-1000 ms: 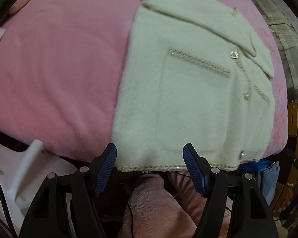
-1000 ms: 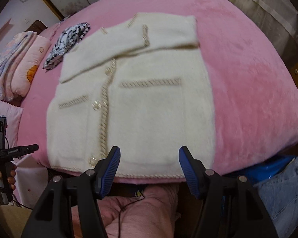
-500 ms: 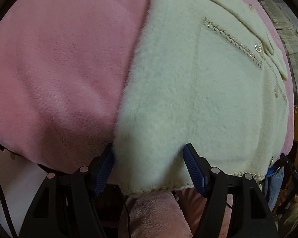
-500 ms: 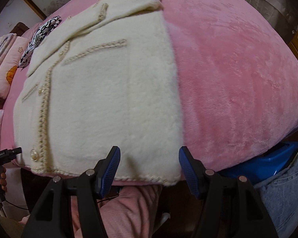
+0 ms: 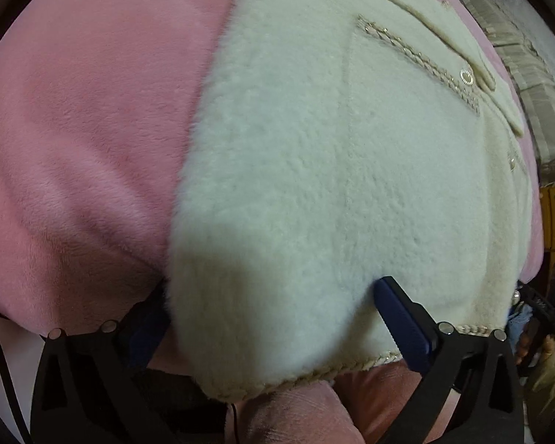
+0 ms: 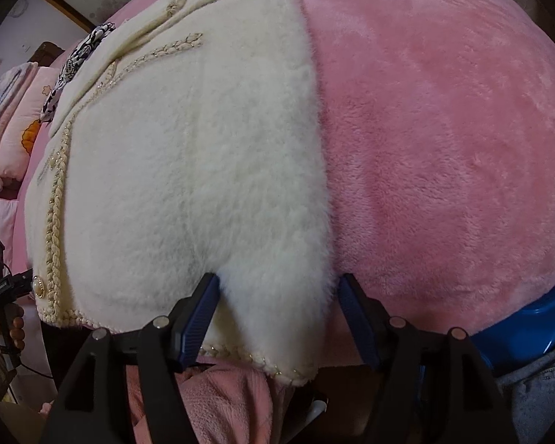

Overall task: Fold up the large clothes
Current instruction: 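Move both grippers to the cardigan hem and grasp it, then lift the hem with both grippers and fold it onto the braided collar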

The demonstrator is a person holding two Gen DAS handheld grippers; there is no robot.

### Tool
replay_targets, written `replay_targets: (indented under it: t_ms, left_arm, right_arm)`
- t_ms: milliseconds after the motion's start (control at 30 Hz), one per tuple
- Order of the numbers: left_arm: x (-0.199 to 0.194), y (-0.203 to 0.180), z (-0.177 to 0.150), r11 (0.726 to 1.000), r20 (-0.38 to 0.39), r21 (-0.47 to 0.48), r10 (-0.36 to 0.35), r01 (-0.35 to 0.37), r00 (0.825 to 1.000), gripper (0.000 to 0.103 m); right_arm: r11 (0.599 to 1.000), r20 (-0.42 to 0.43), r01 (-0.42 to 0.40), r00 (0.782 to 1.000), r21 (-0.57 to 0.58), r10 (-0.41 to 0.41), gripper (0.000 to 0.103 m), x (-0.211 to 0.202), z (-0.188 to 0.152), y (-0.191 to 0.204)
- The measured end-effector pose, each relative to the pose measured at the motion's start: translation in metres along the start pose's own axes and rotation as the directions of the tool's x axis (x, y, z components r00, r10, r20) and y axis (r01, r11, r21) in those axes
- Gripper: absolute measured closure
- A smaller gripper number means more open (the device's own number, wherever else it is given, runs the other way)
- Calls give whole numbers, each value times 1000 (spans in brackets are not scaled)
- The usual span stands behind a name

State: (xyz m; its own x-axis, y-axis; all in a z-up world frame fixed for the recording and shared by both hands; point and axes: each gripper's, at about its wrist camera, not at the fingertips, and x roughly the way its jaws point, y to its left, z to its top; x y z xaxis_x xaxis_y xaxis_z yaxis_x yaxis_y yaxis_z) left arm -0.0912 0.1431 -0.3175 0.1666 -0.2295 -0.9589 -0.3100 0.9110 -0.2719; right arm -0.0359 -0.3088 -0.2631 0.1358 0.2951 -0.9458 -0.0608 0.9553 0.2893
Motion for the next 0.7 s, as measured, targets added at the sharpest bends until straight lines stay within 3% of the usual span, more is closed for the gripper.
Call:
replay_targets:
  t_ms: [167,233,333,367,400,533,700]
  left_arm:
    - [-1,-3,-5,1000,11,0,18,-18,1000,2]
    - [-4,-6,-4,1000,-12,4,23,-23,1000,14]
    - [-11,-18,2,998,-44,49,29,-27,999,57]
    - [-14,-23,3,997,-55,72,43,-39,998,78]
    - [-16,-30,6,993,-70,96,75,-68,995,91]
    - [-33,-36,16,990,-138,114,94,-79,986,95]
    - [-97,-23,39,998,-105,-47,-45,40,993,95]
  right_arm:
    - [1000,3,4,1000,-8,-4,38,-1,-2,1]
    - [1000,-12,-1,1000,-8,1,47,-2,-2,1]
    - [999,-51,-35,998,-24,34,81,-5,1,9]
    - [999,-59,-29,998,-45,27,88,-6,2,15]
    - [998,-66,-14,998,-68,9,90,-9,3,20]
    - [989,-92,35,995,-146,-49,93,-23,7,37]
    - [988,-86,-18,996,-150,5,93,-75,27,39]
